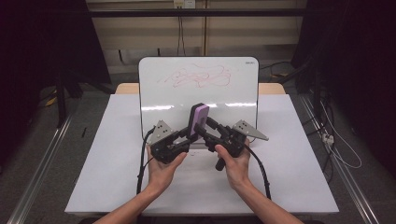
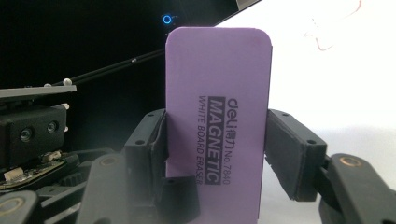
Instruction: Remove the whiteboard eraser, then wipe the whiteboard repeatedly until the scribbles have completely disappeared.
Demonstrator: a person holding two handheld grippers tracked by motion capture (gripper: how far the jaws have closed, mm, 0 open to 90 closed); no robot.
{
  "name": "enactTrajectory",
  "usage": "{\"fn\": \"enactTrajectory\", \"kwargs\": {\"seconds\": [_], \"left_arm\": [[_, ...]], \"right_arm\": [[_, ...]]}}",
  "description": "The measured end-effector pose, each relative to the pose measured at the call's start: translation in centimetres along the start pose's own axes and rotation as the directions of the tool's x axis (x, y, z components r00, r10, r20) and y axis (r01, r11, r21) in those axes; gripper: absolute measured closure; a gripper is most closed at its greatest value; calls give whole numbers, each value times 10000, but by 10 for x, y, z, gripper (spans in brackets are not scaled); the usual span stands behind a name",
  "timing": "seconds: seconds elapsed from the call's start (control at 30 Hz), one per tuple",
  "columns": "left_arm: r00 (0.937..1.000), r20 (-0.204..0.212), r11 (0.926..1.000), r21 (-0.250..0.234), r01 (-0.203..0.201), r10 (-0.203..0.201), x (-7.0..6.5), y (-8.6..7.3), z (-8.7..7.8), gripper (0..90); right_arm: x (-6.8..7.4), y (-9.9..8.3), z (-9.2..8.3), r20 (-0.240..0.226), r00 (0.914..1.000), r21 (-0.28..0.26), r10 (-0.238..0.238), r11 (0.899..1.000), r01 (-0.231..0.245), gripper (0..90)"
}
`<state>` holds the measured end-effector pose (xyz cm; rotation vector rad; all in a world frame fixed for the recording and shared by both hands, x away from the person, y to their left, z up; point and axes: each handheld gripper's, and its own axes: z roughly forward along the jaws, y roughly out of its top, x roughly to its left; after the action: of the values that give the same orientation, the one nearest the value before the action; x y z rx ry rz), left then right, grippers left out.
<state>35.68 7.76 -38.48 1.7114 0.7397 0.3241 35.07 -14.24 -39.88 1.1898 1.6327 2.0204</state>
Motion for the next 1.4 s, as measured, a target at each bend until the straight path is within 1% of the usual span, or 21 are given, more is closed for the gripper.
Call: {"fn": "enactTrajectory", "kwargs": {"seconds": [0.07,0.2,0.3,0.37,0.47,0.57,0.63,0.67,0.8,0.83,0.9,0.97,1.0,1.07,1.13,1.23,1.27,1.3,1.33,1.37,1.4], "left_arm": [[9999,66,9999,15,141,-141,2,-2,1,632],[9999,87,9999,114,54,-55,2,-4,3,626],[10000,72,9998,203,2,-3,1,-5,5,517],[9999,-102,9994,330,-48,51,-1,-6,6,485],[9997,-229,9991,420,-66,76,-3,-7,7,327],[9994,-268,9973,700,-212,231,0,-9,8,226],[9992,-368,9964,836,-140,171,3,-9,7,168],[9974,-695,9945,1042,-113,187,7,-8,3,155],[9943,-1009,9957,887,-269,358,11,-6,-8,123],[9943,-1024,9963,829,-229,314,13,-6,-12,85],[9933,-1138,9965,828,-92,187,17,-7,-21,74],[9906,-1330,9965,807,-220,326,21,-8,-29,56],[9870,-1478,9951,849,-512,634,22,-9,-34,49],[9836,-1600,9936,893,-694,831,26,-12,-42,48],[9826,-1688,9931,999,-618,781,32,-14,-49,47],[9818,-1847,9942,1044,-257,448,40,-19,-58,44],[9810,-1885,9936,1102,-244,450,43,-21,-61,44],[9816,-1863,9932,1151,-200,413,45,-22,-63,44],[9817,-1855,9926,1201,-198,421,47,-24,-67,44],[9820,-1844,9927,1188,-196,415,48,-25,-69,45],[9833,-1785,9932,1150,-150,355,50,-27,-72,44]], "right_arm": [[0,-2,1,127,9999,84,-52,10000,51,422],[-1,-3,1,142,9997,179,-209,9996,207,423],[-1,-2,0,167,9994,157,-309,9994,306,423],[-2,-1,0,209,9993,160,-315,9994,312,423],[-6,3,-2,303,9985,181,-450,9988,444,423],[-11,6,-5,462,9973,266,-566,9981,554,423],[-13,7,-7,589,9957,310,-717,9971,699,423],[-13,8,-9,637,9946,360,-815,9962,793,423],[-14,7,-11,742,9928,423,-935,9950,906,423],[-15,7,-11,851,9898,544,-1139,9925,1096,424],[-15,6,-12,892,9890,630,-1183,9916,1129,423],[-15,6,-13,1021,9825,792,-1557,9858,1480,423],[-16,6,-14,1105,9786,889,-1733,9825,1640,423],[-17,7,-15,1157,9766,941,-1811,9808,1708,424],[-18,8,-17,1344,9677,1080,-2132,9739,1996,424],[-21,10,-19,1652,9582,1185,-2336,9692,2159,424],[-24,13,-19,1821,9517,1296,-2473,9654,2261,424],[-24,13,-19,1821,9517,1296,-2473,9654,2261,424],[-25,14,-19,1905,9469,1322,-2591,9625,2368,424],[-27,16,-20,2094,9369,1398,-2799,9569,2547,424],[-29,17,-20,2141,9335,1495,-2876,9541,2596,424]]}}
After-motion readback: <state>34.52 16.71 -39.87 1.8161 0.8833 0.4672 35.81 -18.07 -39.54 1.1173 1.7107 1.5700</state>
